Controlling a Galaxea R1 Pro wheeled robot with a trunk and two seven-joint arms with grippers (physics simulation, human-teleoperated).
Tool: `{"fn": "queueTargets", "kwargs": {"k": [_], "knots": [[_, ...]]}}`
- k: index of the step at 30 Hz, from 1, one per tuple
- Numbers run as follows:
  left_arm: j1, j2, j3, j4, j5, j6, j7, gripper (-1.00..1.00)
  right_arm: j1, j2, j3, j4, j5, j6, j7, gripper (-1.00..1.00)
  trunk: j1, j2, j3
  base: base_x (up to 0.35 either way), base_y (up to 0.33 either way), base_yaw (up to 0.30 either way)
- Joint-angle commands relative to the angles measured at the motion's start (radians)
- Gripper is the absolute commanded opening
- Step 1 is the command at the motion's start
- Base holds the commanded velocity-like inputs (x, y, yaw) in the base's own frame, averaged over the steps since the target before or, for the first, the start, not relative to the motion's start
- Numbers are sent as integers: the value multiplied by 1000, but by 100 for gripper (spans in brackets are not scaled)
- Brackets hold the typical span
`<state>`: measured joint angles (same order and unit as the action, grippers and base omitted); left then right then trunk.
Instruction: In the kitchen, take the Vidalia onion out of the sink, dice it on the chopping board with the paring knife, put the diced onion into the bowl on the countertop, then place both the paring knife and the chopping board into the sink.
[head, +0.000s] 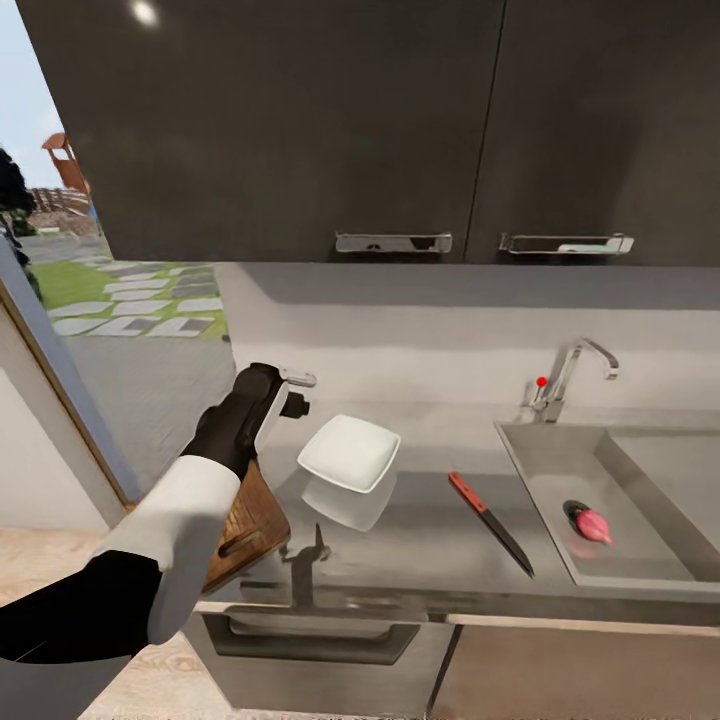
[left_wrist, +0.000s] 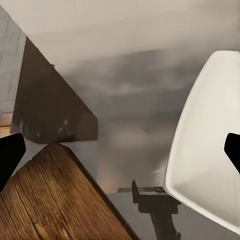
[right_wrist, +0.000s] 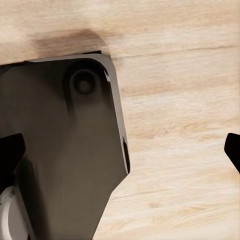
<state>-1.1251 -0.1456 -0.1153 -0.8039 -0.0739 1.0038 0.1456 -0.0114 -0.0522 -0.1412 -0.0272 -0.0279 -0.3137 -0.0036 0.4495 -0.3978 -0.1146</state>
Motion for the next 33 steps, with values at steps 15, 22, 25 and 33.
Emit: {"fn": "queueTargets", "kwargs": {"k": [15,22,25,33], "knots": [[-1,2,-3,-1,-8,3,-177,100,-1,0,-3,1,-3,-4,0,100,1,-2,-26,0,0,0],[-1,5,-2,0,-8,2,-183,100,-1,0,-3,1,-3,-4,0,100,1,-2,-38,0,0,0],[-1,7,-3,2,-8,2,-184,100,-1,0,-3,1,-3,-4,0,100,1,-2,-42,0,0,0],[-1,7,-3,21,-8,0,-184,100,-1,0,-3,1,-3,-4,1,100,1,-2,-55,0,0,0]]}}
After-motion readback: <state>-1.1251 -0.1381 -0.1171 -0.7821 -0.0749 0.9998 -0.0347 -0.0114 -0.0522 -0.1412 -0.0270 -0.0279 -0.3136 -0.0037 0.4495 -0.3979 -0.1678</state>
